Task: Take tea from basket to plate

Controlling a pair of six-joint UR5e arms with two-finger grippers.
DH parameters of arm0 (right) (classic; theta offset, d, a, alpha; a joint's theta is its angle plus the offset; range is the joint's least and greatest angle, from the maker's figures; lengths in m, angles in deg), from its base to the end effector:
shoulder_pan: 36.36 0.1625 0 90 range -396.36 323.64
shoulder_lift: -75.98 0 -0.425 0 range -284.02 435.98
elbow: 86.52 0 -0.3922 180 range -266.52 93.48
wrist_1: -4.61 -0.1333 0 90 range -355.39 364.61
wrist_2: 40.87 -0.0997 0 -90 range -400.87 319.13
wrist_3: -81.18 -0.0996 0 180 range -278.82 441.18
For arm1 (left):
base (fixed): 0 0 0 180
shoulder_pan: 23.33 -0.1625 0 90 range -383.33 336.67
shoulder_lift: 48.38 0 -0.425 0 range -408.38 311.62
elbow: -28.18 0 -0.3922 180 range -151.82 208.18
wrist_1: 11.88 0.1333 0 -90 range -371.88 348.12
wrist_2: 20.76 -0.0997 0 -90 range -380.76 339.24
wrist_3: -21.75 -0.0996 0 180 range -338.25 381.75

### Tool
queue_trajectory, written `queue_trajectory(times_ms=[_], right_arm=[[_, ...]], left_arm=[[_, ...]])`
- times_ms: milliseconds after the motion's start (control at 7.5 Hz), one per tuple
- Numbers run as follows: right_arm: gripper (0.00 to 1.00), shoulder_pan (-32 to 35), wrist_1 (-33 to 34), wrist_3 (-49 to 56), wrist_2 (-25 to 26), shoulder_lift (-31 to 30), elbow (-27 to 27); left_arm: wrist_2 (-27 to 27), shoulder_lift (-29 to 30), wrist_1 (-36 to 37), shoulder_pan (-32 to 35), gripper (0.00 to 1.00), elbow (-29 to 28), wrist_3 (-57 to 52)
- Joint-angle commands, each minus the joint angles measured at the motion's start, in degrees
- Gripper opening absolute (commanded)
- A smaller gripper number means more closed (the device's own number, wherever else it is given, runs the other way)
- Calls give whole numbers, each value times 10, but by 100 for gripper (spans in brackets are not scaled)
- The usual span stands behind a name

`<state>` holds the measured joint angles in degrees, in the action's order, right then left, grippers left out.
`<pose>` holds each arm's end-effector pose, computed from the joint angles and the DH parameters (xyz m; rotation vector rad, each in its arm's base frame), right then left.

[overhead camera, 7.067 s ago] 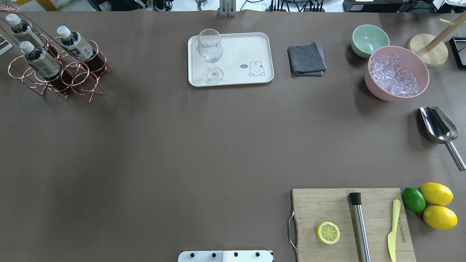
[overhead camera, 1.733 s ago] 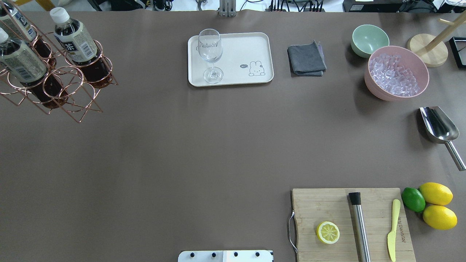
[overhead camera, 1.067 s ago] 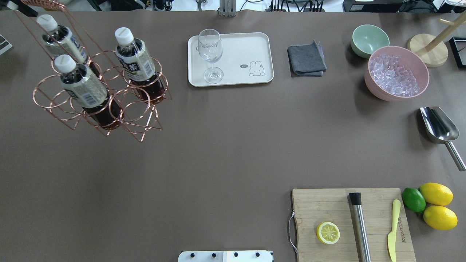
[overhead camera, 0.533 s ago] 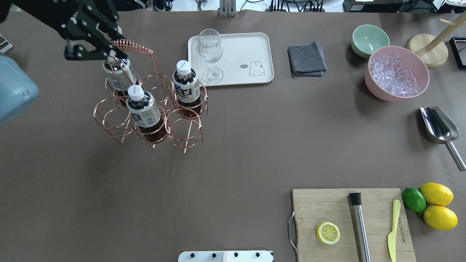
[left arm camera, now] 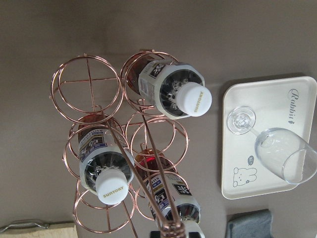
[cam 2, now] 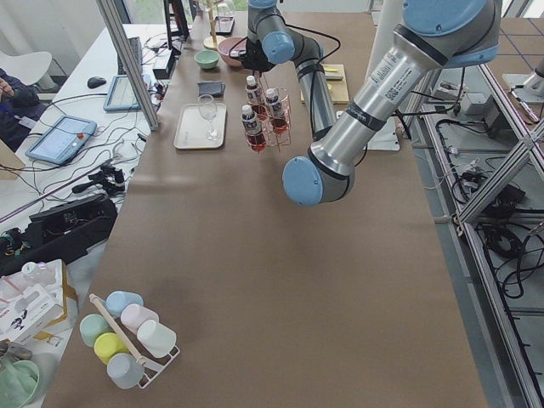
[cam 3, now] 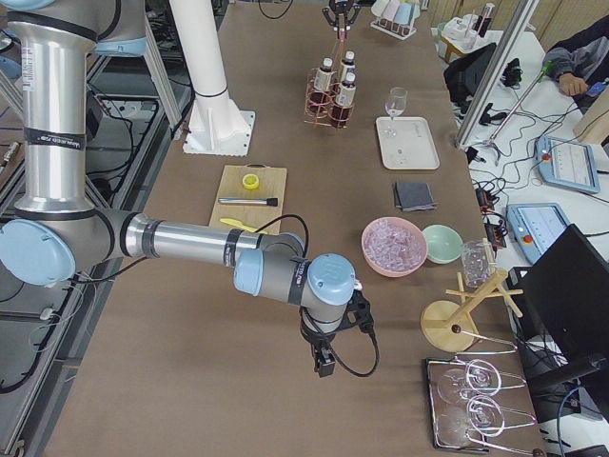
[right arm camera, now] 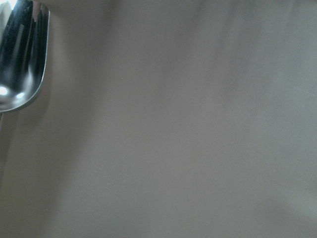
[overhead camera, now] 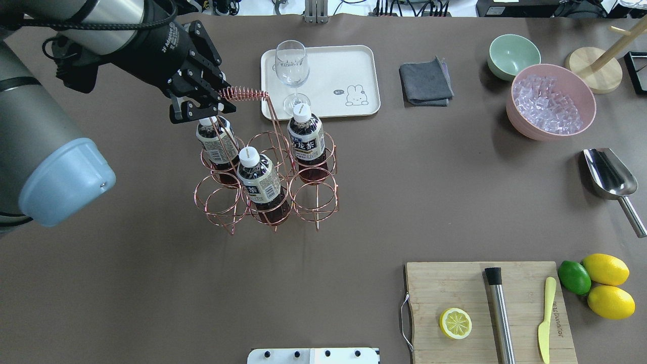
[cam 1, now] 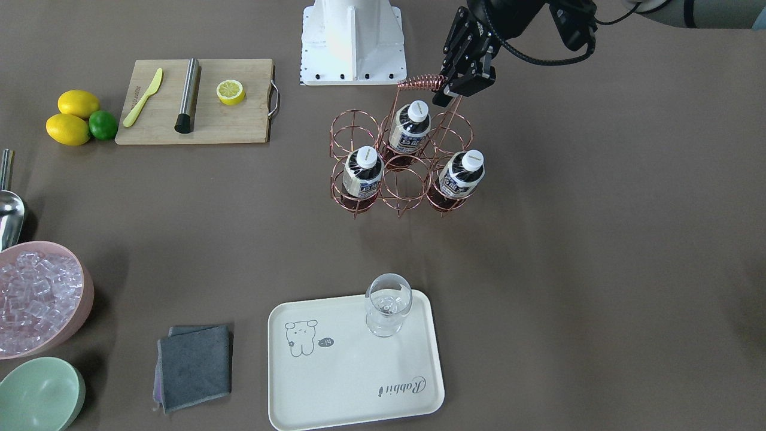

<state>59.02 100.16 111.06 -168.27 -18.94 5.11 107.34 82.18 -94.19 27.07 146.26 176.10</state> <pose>0.1139 -0.4327 0.7019 0.0558 -0.6696 -0.3612 0.2864 -0.4589 0.0710 -0.7892 1.0330 -1.3960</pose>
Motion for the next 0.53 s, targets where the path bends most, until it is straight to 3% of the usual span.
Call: queue_trajectory(times_ms=[0,400], right_arm=[[100,0,2,0,-4,0,14],[100,1,5,0,-4,-3,12]], left_arm=[[-2,22,-37,-15,0,-19,124],[-47,36,-51,-74,0,-22,198]])
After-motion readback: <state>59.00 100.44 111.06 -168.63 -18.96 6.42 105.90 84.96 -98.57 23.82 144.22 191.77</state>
